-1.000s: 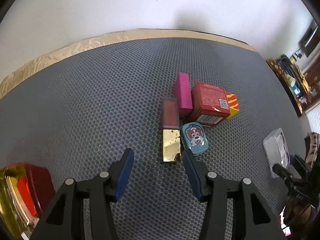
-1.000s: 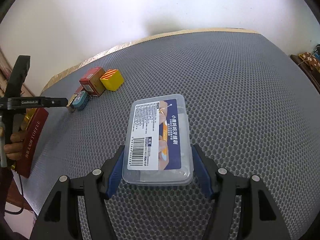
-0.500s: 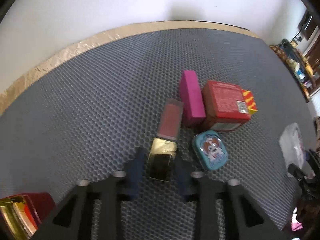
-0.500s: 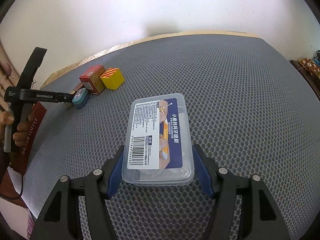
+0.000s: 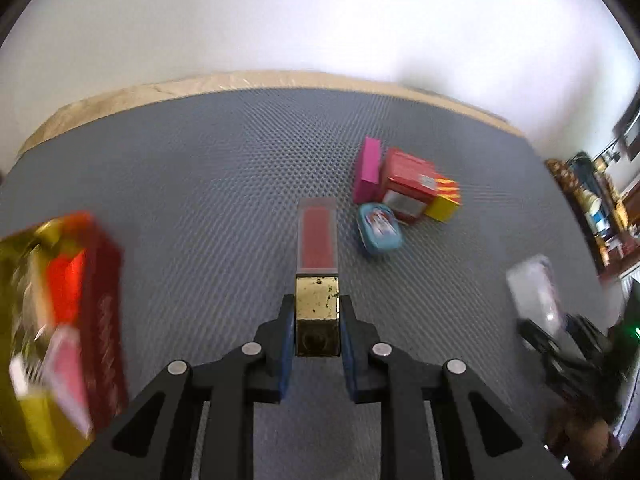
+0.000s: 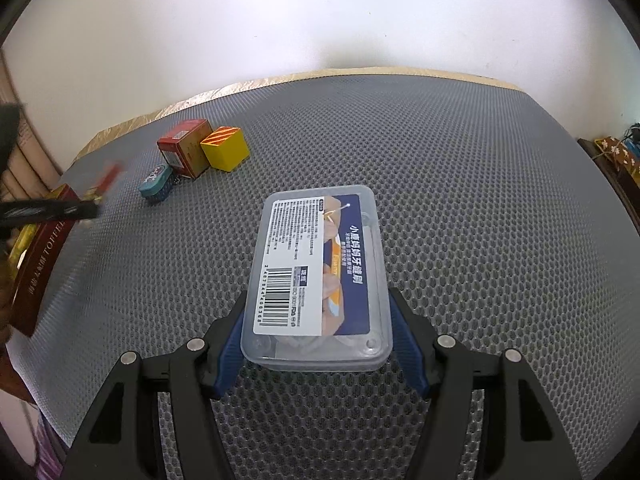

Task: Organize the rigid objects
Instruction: 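Carry the lipstick tube into the tin and open the left gripper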

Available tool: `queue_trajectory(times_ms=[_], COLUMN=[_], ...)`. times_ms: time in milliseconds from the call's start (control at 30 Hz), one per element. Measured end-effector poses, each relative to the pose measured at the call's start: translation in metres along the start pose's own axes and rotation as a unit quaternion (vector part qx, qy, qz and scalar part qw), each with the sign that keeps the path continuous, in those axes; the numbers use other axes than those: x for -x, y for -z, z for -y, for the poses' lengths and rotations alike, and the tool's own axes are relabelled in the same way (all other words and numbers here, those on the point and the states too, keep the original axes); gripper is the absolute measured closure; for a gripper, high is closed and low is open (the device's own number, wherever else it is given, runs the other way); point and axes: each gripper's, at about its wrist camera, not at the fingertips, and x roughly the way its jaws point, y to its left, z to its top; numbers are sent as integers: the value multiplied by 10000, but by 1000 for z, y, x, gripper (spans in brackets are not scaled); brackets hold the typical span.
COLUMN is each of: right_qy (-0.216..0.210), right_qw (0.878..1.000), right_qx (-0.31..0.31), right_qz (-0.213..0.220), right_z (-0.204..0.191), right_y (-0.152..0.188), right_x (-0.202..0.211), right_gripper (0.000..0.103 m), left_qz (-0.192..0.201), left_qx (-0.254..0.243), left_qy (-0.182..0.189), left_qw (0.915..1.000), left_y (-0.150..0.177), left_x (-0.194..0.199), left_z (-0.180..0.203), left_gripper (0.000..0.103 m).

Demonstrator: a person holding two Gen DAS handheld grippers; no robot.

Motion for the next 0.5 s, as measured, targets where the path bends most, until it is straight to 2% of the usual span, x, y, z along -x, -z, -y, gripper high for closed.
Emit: queue_trajectory(times_ms=[167, 267, 367, 500], right_qy=[33, 30, 58, 110], right_qw=[10000, 10000, 10000, 9999], right_qx=[24, 23, 51, 82], right_qz=[20, 26, 49, 54], right_z=[-1, -1, 0, -1], right_y=[2, 2, 2, 2], right_x=[-1, -1, 0, -2], right_gripper=[41, 41, 41, 41], left_qz=[289, 374, 271, 159], left_qx=[438, 788, 1138, 1530], left_qy=[-252, -679, -1136, -1419], left_qw=[9983, 9939, 9866, 9779], left_y=[43, 72, 92, 109], left_x=[73, 113, 127, 134], left_z=[-39, -80, -130, -172], left_gripper=[83, 83, 83, 83])
